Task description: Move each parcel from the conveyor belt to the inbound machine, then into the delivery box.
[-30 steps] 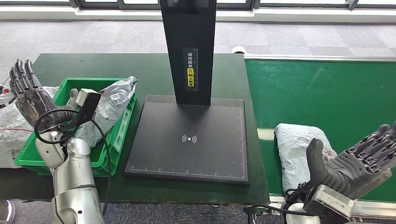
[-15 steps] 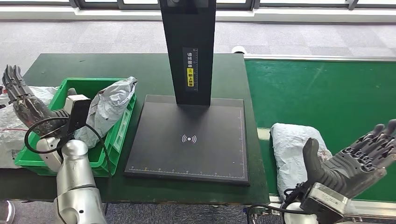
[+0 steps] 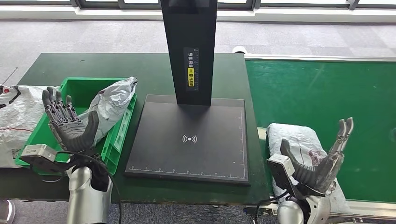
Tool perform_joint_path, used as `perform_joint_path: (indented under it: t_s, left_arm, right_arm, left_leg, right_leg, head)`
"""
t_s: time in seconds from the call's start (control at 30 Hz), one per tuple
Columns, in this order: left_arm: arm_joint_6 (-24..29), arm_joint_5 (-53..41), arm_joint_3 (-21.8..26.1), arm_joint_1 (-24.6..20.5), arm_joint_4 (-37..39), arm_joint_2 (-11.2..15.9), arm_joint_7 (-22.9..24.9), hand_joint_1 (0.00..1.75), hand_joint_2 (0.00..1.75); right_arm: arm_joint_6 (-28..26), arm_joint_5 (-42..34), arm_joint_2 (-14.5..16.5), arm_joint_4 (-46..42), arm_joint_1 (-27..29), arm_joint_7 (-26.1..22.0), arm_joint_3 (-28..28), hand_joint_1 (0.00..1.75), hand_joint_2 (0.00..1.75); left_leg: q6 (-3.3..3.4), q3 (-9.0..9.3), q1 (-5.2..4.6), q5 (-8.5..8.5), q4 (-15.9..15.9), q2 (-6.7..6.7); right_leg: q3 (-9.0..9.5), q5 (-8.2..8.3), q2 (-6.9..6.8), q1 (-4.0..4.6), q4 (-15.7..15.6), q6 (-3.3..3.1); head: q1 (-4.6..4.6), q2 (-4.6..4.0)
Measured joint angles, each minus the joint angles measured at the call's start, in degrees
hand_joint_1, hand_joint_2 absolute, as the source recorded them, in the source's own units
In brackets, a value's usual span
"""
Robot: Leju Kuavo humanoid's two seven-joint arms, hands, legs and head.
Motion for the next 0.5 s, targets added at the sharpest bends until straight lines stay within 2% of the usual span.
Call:
perform_joint_path:
  t_s: [0.13,0.2,0.33,0.5]
  left_arm:
    - [-6.03,1.71,-1.88,2.69,-1.64,0.13,0.02,0.0,1.75]
    - [-8.02,1.78,-2.87,4.21,-2.42,0.16,0.02,0.0,1.75]
    - [-8.68,1.5,-4.58,6.18,-3.25,0.29,0.02,0.0,1.75]
    - [-8.35,0.61,-5.67,7.15,-3.49,0.33,0.02,0.0,1.75]
  right_arm:
    - [-0.01,11.33,0.0,4.05,-0.85,8.88,-3.46,0.0,1.75]
    - [-0.01,15.61,-0.06,7.33,-1.71,11.42,-6.71,0.0,1.75]
    - [0.13,17.32,-0.33,13.42,-3.26,13.79,-12.35,0.0,1.75]
    - [2.9,18.64,-1.73,20.97,-4.96,18.63,-14.84,0.0,1.75]
  left_leg:
    - [0.0,0.03,0.01,0.0,0.0,0.01]
    - [0.0,0.03,0.01,0.0,0.0,0.0]
    - [0.0,0.02,0.0,0.0,0.0,-0.02]
    - [0.01,0.02,0.0,-0.01,0.0,-0.01]
  right_leg:
    - [-0.01,-0.01,0.02,0.02,0.0,-0.01]
    - [0.0,-0.01,0.0,0.01,0.0,-0.01]
    - [0.02,-0.01,-0.03,0.0,0.0,0.0]
    - [0.01,-0.01,-0.01,-0.01,0.0,0.0]
  head:
    - [0.0,0.0]
    - [0.01,0.0]
    - [0.01,0.0]
    - [0.01,0.0]
